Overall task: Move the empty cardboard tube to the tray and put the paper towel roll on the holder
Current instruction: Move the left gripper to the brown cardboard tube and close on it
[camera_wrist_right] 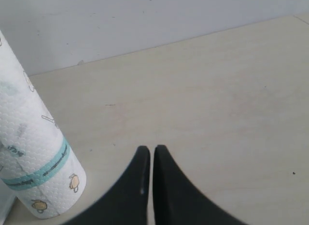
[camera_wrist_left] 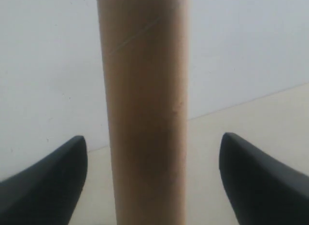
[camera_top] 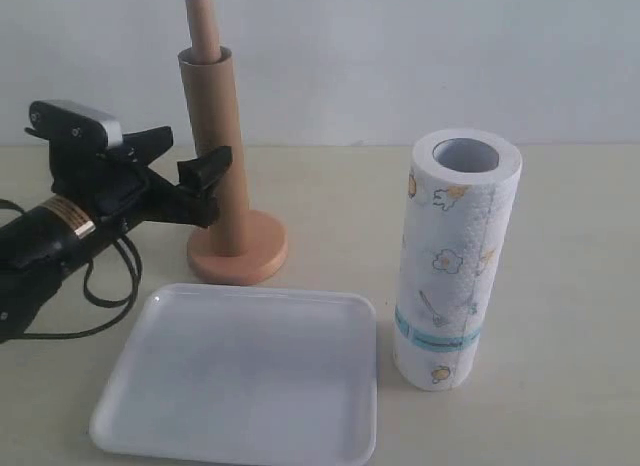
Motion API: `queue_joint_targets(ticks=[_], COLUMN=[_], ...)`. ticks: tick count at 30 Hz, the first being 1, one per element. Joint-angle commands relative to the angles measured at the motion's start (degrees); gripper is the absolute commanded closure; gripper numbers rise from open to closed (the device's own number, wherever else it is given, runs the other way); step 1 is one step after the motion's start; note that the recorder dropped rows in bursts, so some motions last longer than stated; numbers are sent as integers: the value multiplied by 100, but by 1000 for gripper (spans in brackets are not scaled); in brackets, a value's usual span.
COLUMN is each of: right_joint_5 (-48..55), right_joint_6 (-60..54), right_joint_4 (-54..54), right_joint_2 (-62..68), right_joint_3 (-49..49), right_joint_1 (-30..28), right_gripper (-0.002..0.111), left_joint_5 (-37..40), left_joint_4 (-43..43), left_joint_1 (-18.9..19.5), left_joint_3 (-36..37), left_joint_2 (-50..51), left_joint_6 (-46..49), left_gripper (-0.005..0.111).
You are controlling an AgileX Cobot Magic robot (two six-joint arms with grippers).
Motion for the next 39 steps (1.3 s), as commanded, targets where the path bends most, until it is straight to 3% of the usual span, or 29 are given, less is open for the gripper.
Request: queue_joint_targets(ticks=[1,18,29,39], right_joint_5=[-26,-26,-26,-26], right_joint_6=[4,3,3,3], right_joint_4=[-4,-4,-4,-4], right_joint_2=[-26,-26,-26,-26], right_joint_3=[-3,-3,-3,-3], right_joint_1=[-15,-15,-15,-15], right_gripper=[106,106,106,106], left_joint_5=[-128,-69,-89,-89], left_joint_4=[-50,1,4,4], left_joint_1=[-16,-16,-16,-16], left_joint_3=[-392,-816,-816,-816], left_joint_2=[363,686,607,0], left_joint_6=[70,130,51,51], left_gripper=[36,39,100,103])
